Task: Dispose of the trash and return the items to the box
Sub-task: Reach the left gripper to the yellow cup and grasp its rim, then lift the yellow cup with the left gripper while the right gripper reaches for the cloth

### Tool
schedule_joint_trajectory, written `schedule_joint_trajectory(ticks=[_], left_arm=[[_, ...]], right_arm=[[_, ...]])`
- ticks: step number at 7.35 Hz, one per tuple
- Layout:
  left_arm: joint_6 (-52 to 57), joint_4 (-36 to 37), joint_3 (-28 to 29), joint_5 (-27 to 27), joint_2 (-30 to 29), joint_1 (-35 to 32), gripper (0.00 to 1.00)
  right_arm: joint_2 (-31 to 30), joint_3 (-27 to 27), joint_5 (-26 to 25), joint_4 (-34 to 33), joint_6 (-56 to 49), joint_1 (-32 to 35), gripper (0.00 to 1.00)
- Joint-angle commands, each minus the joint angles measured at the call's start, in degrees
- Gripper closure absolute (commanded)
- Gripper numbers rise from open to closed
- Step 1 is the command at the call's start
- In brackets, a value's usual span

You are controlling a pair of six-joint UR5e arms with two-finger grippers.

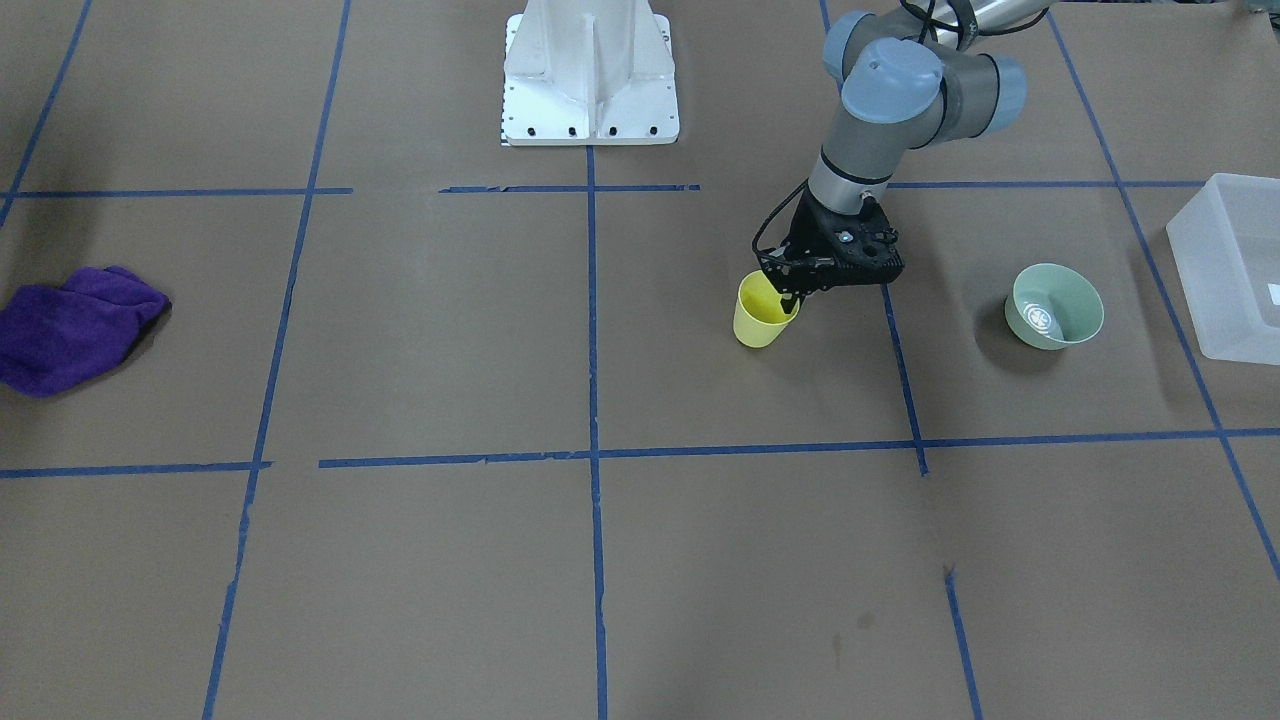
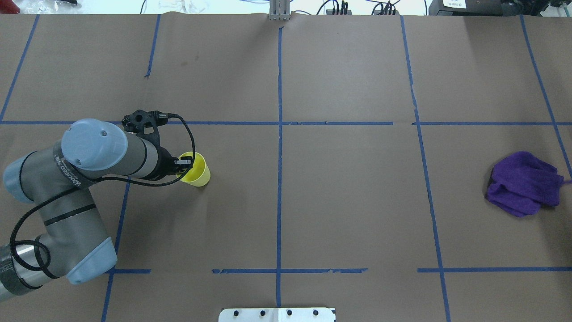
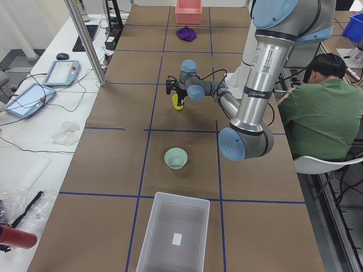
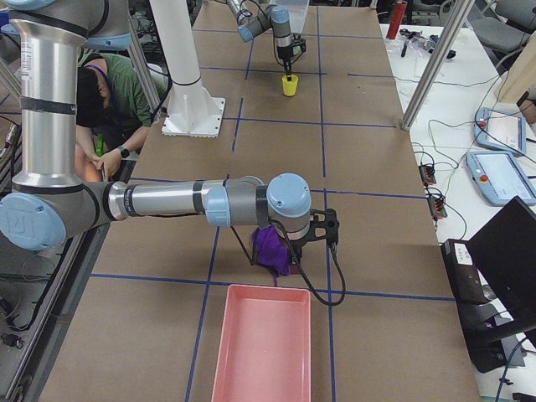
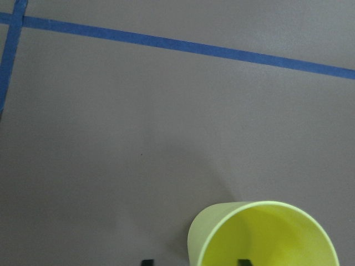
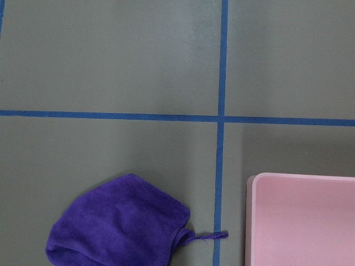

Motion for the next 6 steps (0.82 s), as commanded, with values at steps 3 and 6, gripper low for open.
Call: schedule_joint_trajectory(ticks=[3, 6], left_arm=[[5.1, 11.7, -8.5, -6.8, -2.2, -13.0, 1.00], [19.0, 15.2, -10.5, -10.1, -1.6, -22.6, 1.00]], right_arm=[[0.0, 2.4, 1.4, 0.1, 7.7, -3.8, 0.00], [-2.5, 5.6, -3.7, 5.8, 16.1, -11.6, 0.00]])
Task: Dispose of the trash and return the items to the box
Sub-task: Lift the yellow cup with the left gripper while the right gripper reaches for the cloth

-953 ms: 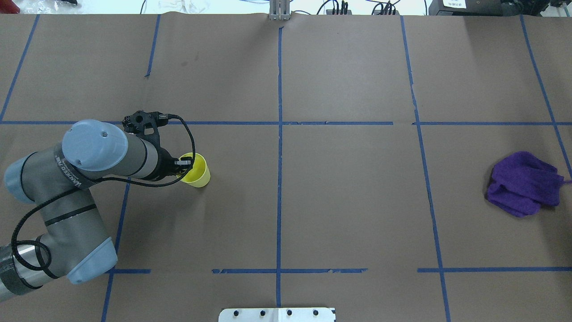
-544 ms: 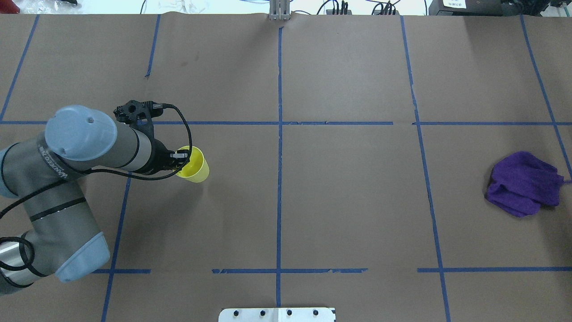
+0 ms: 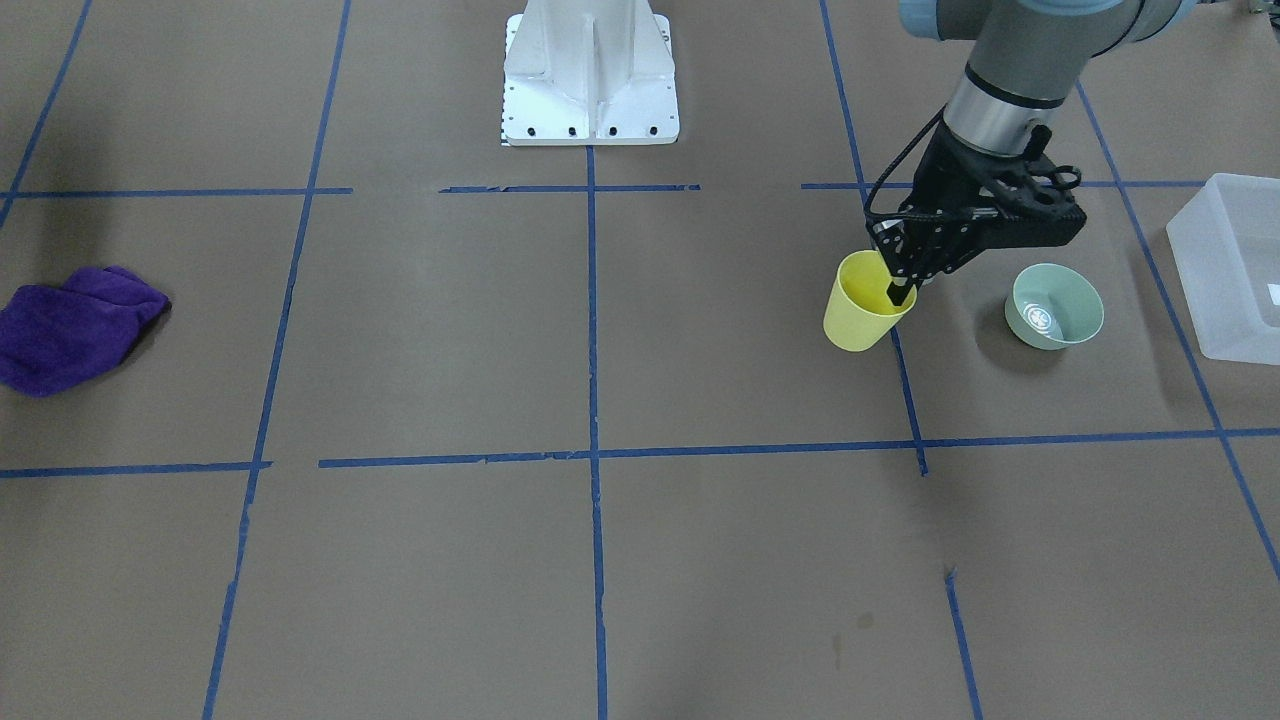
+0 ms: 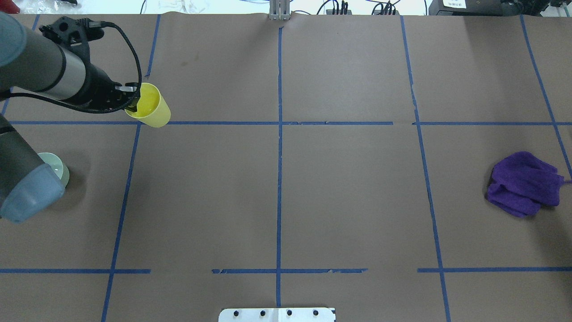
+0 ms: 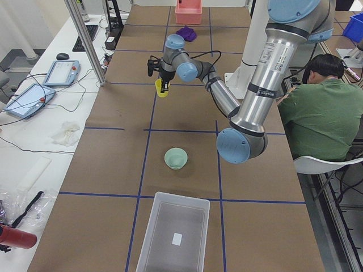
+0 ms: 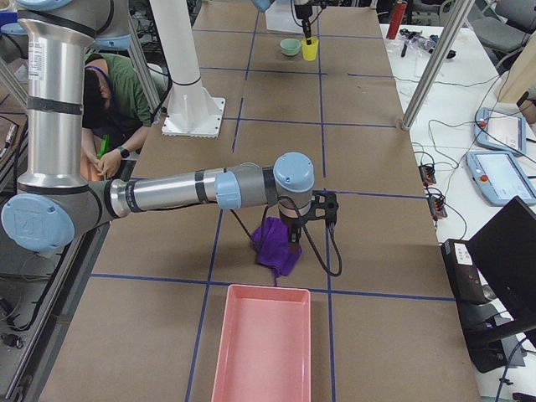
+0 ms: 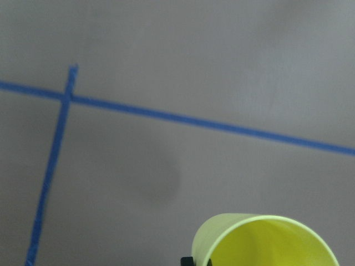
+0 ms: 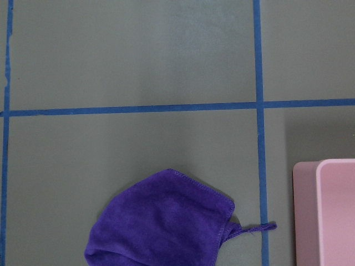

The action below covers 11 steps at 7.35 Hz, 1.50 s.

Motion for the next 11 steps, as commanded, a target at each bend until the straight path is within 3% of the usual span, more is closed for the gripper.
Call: schedule_joint_trajectory(ticks=[1, 2, 3, 5, 8, 11], left_arm=[[8.8, 0.8, -0.3, -1.2, 0.8, -5.6, 1.00], [12.2, 1.5, -0.2, -2.1, 1.1, -7.9, 1.00], [17.2, 2.2, -0.1, -2.2, 1.7, -10.3, 1.00], [28.1, 2.3, 1.2, -4.9, 3.5, -15.2, 1.00], [32.2, 2.3, 2.4, -5.4, 3.9, -18.2, 1.00], [32.3, 2.3, 2.7, -5.4, 3.9, -18.7, 1.00]], right_arm=[[-5.7, 0.4, -4.4, 15.1, 9.7, -6.0, 0.00], [-7.8, 0.2, -6.5, 26.3, 22.2, -11.6, 0.00], [-9.0, 0.2, -10.1, 32.6, 29.5, -18.1, 0.00], [-8.1, -1.5, -16.6, 33.7, 33.3, -26.9, 0.00], [-2.2, -5.9, -19.0, 33.5, 37.2, -32.9, 0.00], [-1.3, -9.2, -20.7, 33.2, 37.5, -35.7, 0.00]])
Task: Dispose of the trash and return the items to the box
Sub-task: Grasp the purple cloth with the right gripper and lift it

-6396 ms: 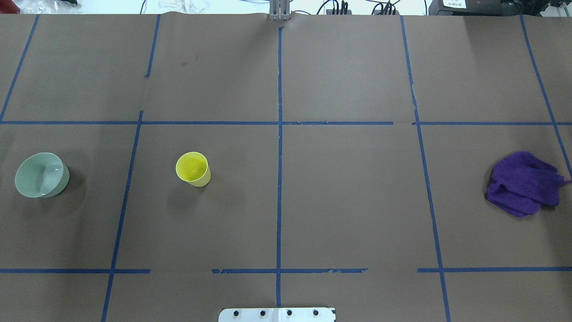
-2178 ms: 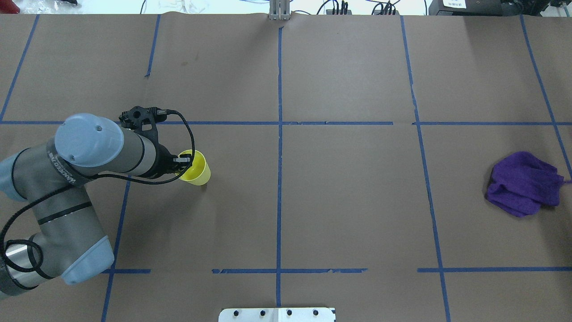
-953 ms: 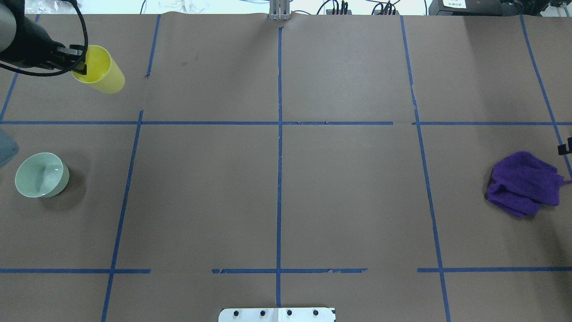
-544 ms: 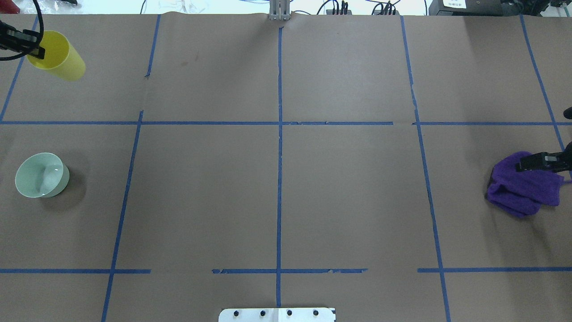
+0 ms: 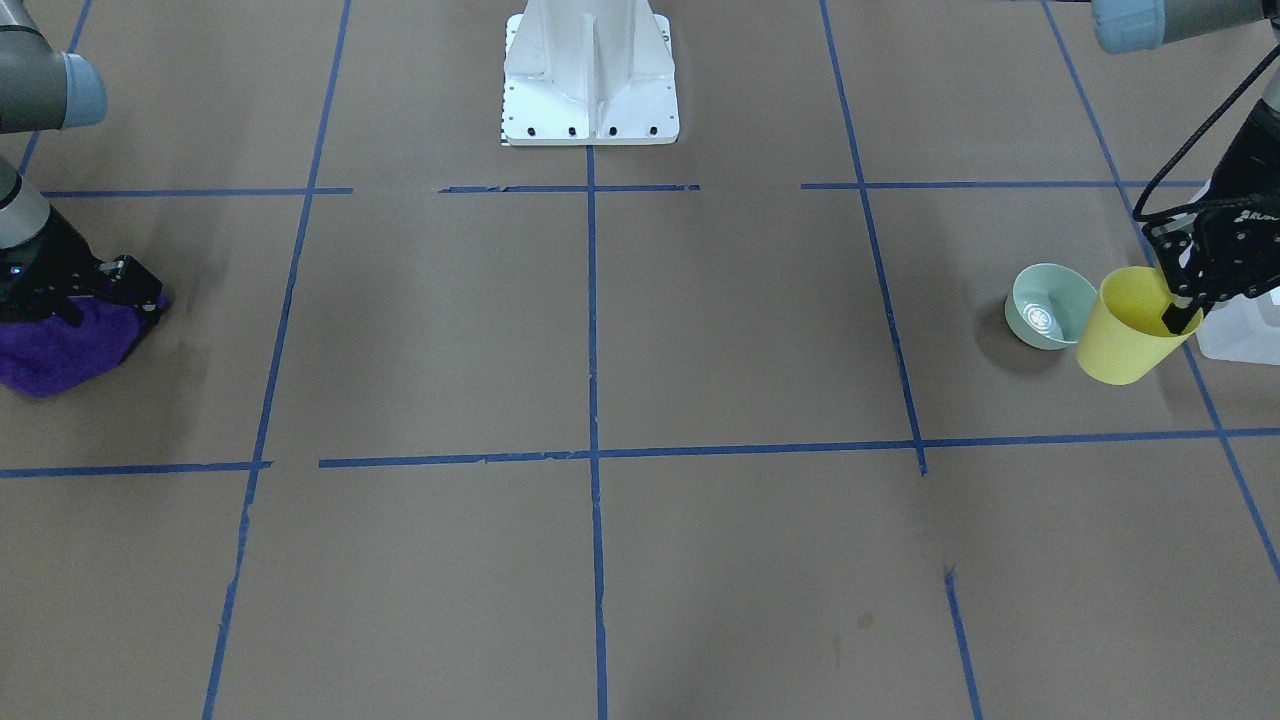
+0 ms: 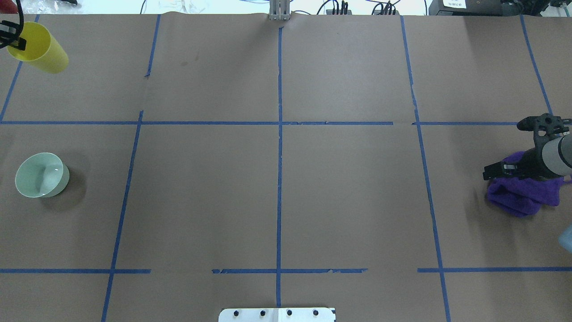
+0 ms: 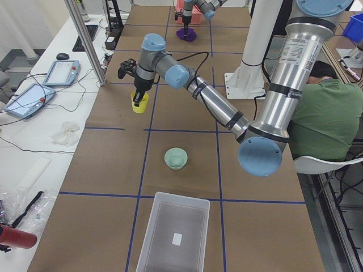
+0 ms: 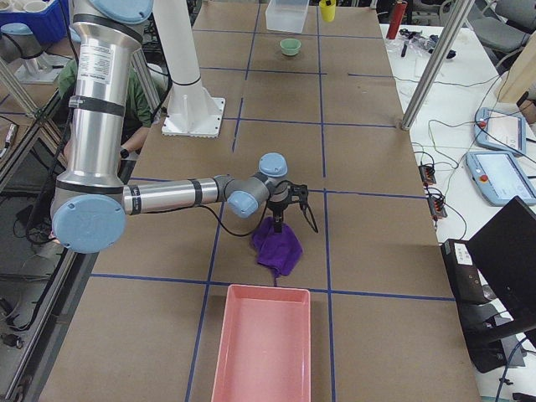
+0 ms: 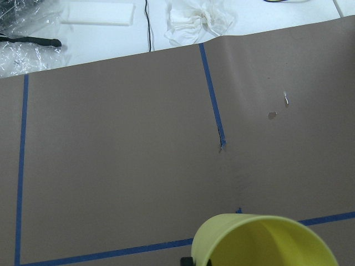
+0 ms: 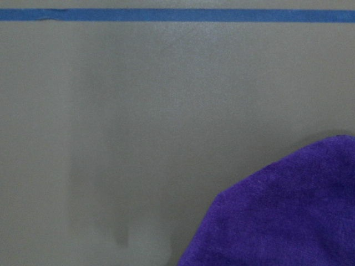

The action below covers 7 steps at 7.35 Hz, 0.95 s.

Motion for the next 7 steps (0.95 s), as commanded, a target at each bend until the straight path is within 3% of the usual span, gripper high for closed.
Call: schedule_joint_trajectory(ticks=[1, 2, 4, 5, 7], left_arm=[[0.1, 0.0, 0.1, 0.0, 0.0, -0.2, 1.00], [0.1, 0.0, 0.1, 0.0, -0.1, -0.4, 1.00], [0.1, 0.0, 0.0, -0.5, -0.1, -0.7, 1.00], [0.1, 0.0, -0.1, -0.5, -0.1, -0.9, 1.00], [0.1, 0.0, -0.1, -0.5, 0.0, -1.0, 1.00]], right_arm=[[0.3, -1.2, -0.4, -0.3, 0.1, -0.9, 0.08], [0.2, -1.1, -0.2, -0.4, 0.0, -0.8, 0.21], [-0.5, -0.7, 0.1, -0.6, 0.0, -0.5, 0.21], [-0.6, -0.7, 0.2, -0.6, -0.1, -0.4, 0.32], [-0.8, -0.7, 0.2, -1.4, -0.2, -0.4, 1.00]])
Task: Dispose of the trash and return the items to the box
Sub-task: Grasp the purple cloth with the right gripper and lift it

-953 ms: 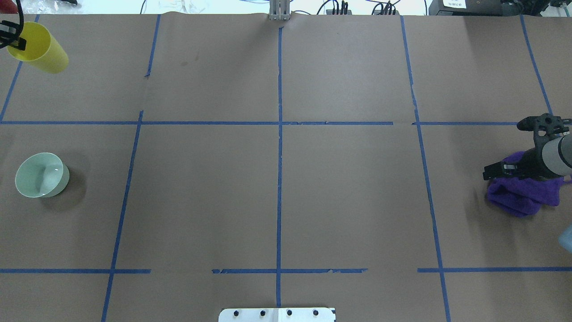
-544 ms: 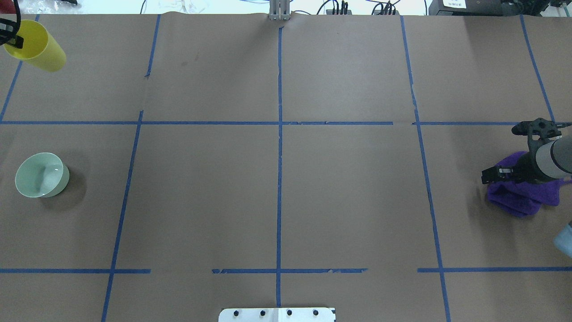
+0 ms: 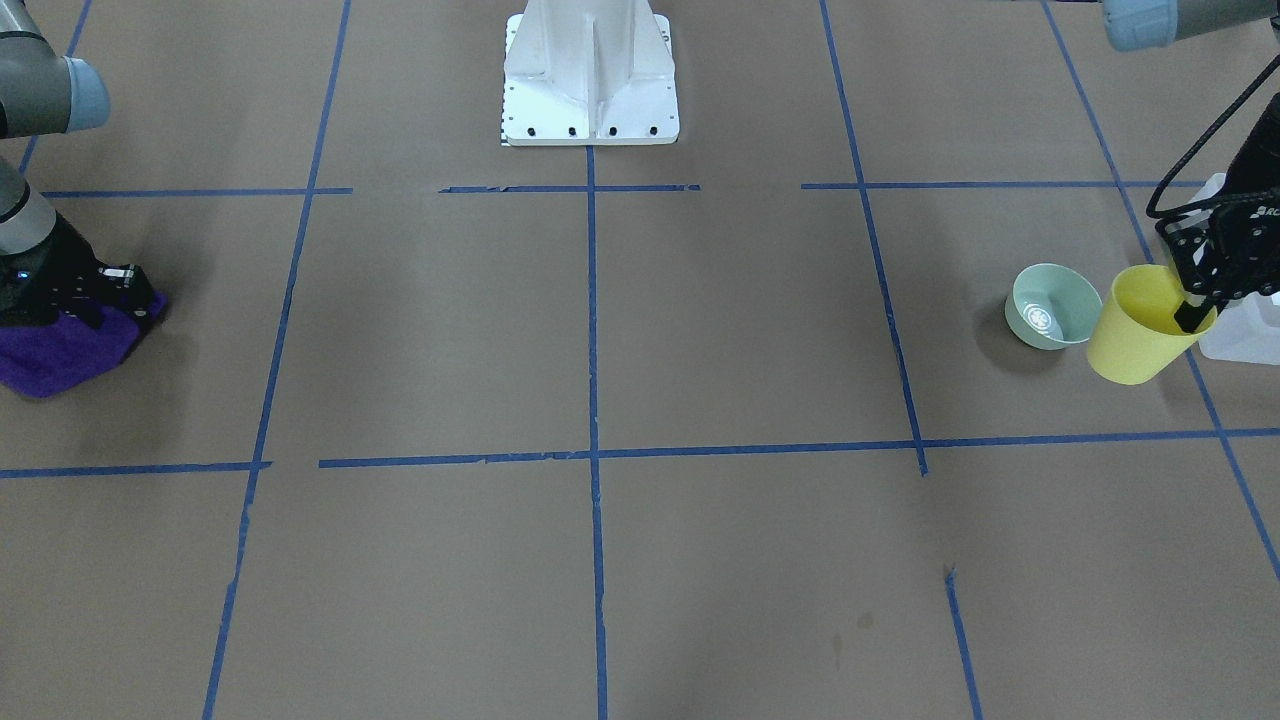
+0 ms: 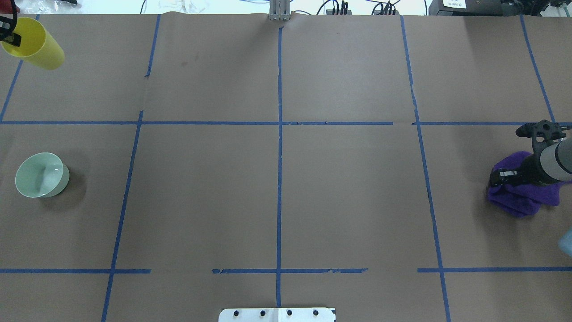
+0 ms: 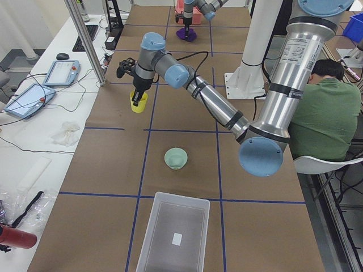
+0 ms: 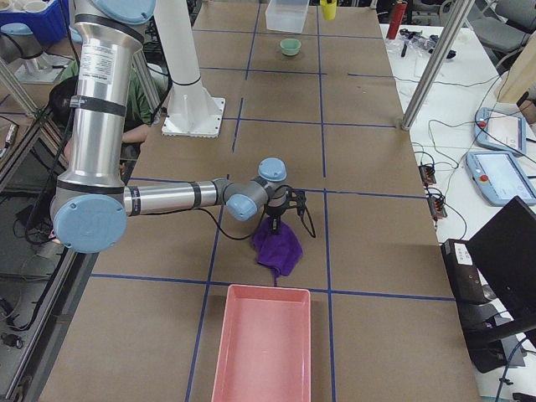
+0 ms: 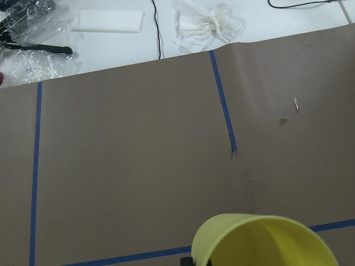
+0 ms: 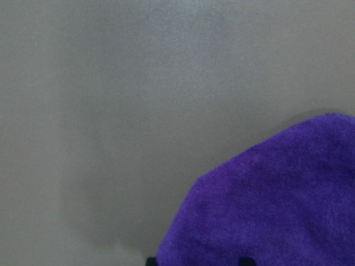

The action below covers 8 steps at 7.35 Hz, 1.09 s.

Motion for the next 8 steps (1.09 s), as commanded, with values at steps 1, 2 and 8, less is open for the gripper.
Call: schedule_joint_trajectory(ticks=[1, 2, 8], left_arm=[[0.0, 0.0, 0.0, 0.0, 0.0, -0.1, 1.00], [0.0, 0.0, -0.1, -0.1, 0.1, -0.2, 1.00], [32.8, 3.2, 16.4, -9.3, 1.2, -20.8, 1.00]], right_arm=[[-0.1, 1.3, -0.3, -3.0, -0.3, -0.2, 1.00], [-0.3, 3.5, -0.5, -4.7, -0.3, 0.0, 1.00], [-0.1, 21.0, 0.4, -23.2, -3.2, 8.2, 1.00]])
